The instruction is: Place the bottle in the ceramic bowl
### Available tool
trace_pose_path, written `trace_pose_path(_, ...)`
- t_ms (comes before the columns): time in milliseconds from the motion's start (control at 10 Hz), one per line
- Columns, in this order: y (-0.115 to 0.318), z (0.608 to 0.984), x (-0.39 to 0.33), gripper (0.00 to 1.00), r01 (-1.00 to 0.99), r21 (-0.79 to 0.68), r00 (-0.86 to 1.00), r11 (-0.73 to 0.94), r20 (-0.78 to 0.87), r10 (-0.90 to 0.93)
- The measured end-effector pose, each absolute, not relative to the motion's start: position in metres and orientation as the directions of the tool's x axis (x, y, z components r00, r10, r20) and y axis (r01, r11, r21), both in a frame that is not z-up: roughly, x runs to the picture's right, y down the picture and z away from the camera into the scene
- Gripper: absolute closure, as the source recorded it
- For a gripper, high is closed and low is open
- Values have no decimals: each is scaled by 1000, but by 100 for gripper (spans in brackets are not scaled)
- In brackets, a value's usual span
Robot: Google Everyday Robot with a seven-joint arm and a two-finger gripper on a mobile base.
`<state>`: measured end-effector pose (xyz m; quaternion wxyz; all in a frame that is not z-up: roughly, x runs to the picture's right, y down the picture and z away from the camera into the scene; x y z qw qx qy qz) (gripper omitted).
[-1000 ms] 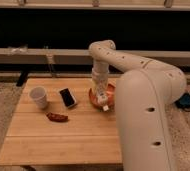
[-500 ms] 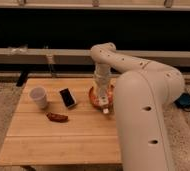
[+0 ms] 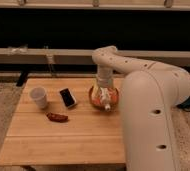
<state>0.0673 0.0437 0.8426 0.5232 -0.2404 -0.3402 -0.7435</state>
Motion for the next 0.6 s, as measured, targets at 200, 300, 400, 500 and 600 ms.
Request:
trace_pose_path(200,44,840,69,20,943,251,-332,-218,706,-625)
trace_pose_path(300,44,841,67,20,942,253,-336,-220,706,-624)
trace_pose_path(400,44,840,67,20,942,254,-336,-220,705,-624)
trace_pose_path(500,44,840,69,20,943,252,-333,-218,706,-625)
trace_pose_path(600,44,840,69,20,943,252,-333,-218,706,-625)
